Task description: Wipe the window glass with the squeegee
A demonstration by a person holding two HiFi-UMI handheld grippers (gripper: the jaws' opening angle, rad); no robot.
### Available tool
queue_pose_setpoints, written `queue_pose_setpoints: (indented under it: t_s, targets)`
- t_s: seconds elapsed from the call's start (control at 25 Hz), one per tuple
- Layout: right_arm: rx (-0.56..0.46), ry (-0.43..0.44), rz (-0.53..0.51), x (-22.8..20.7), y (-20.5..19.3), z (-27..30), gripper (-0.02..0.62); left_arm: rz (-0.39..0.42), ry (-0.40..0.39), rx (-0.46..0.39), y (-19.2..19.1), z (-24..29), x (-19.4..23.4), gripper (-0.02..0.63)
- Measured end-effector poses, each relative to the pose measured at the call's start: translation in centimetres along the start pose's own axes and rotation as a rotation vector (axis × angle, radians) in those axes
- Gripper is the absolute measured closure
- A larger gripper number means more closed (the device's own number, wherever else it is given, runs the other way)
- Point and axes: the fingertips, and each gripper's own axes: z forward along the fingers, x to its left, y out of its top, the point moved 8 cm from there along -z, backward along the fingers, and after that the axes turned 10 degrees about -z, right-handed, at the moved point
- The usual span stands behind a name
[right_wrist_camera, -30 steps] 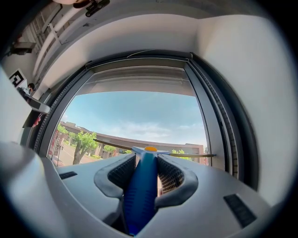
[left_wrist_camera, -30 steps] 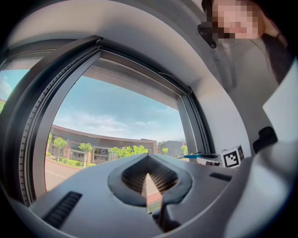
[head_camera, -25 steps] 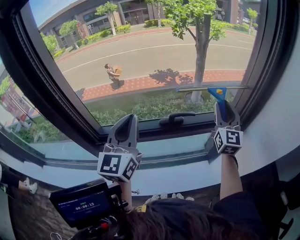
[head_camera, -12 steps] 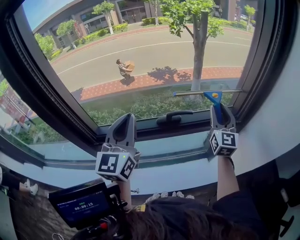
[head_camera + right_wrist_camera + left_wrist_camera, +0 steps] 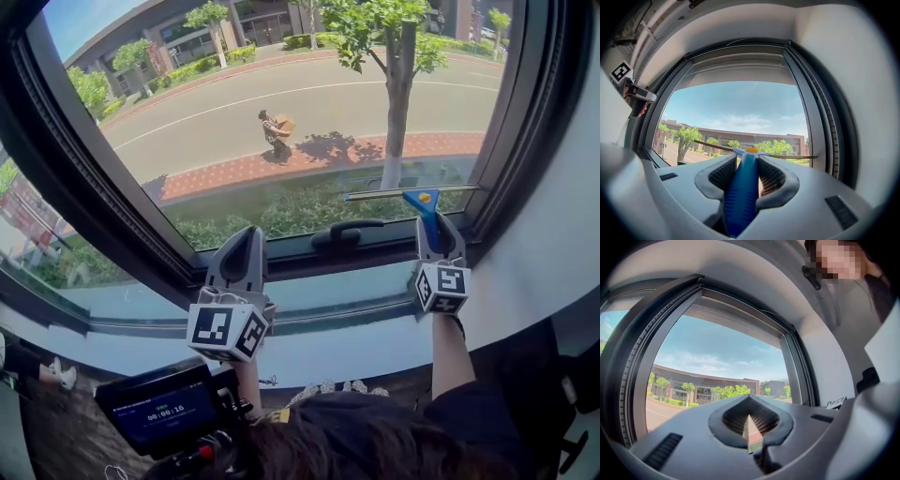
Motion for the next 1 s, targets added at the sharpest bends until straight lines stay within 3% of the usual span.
queue_pose_setpoints:
  t_s: [0.76, 1.0]
  targets:
    - [0.118, 0.034, 0.013, 1.9, -4.9, -0.2, 0.454, 0.015, 0.005, 0.029, -1.1, -0.6, 0.6, 0.604]
    - [0.116, 0.043, 0.008, 0.3, -4.8, -0.3, 0.454, 0.017, 0.014, 0.029, -0.6, 0.0, -0.7, 0.604]
